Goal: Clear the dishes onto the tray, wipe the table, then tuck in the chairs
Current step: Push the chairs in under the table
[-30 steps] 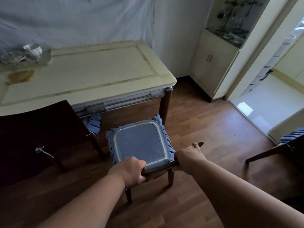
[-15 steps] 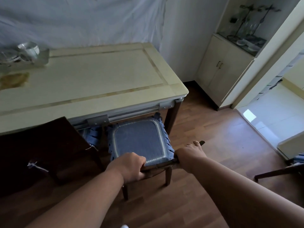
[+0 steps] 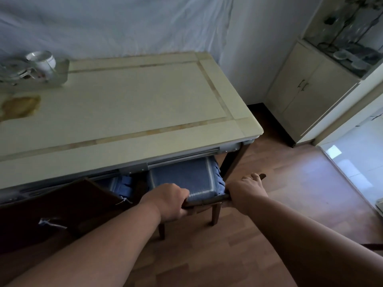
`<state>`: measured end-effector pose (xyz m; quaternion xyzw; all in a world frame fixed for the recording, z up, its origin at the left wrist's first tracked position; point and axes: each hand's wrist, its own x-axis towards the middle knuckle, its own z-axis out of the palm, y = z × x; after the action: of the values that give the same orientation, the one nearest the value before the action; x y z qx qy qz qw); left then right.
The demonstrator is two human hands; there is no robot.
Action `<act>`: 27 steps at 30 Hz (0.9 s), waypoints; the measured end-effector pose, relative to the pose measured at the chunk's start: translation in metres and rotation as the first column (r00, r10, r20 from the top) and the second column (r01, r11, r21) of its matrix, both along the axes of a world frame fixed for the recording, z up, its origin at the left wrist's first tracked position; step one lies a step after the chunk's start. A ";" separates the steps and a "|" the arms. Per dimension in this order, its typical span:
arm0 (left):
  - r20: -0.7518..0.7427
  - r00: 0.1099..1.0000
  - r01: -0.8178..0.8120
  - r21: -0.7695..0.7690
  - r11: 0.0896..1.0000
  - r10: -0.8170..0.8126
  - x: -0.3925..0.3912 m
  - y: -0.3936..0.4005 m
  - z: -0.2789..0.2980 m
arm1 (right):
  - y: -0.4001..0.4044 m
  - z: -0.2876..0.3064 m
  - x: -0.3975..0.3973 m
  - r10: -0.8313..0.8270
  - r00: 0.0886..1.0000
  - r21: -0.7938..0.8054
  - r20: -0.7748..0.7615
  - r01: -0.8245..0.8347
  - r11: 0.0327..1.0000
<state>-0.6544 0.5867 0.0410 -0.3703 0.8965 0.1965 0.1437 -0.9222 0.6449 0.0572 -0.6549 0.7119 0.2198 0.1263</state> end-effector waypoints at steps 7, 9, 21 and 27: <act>0.018 0.998 -0.051 -0.064 0.997 0.052 -0.002 -0.046 0.002 | -0.052 0.006 0.000 0.047 0.999 0.027 0.014 -0.047 0.999; 0.030 0.995 -0.094 -0.100 0.991 0.098 -0.002 -0.057 0.006 | -0.068 0.006 0.002 0.042 0.998 0.045 0.045 -0.044 0.998; 0.148 0.947 -0.262 -0.156 0.952 0.285 -0.015 -0.084 0.011 | -0.113 0.007 -0.013 0.149 0.985 0.128 0.083 -0.159 0.979; 0.168 0.940 -0.275 -0.144 0.951 0.298 -0.019 -0.090 0.014 | -0.125 0.012 -0.015 0.168 0.981 0.117 0.095 -0.179 0.977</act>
<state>-0.6730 0.4968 0.0550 -0.5216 0.8255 0.1260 0.1750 -0.9370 0.5201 0.0693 -0.7141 0.6308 0.2463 0.1772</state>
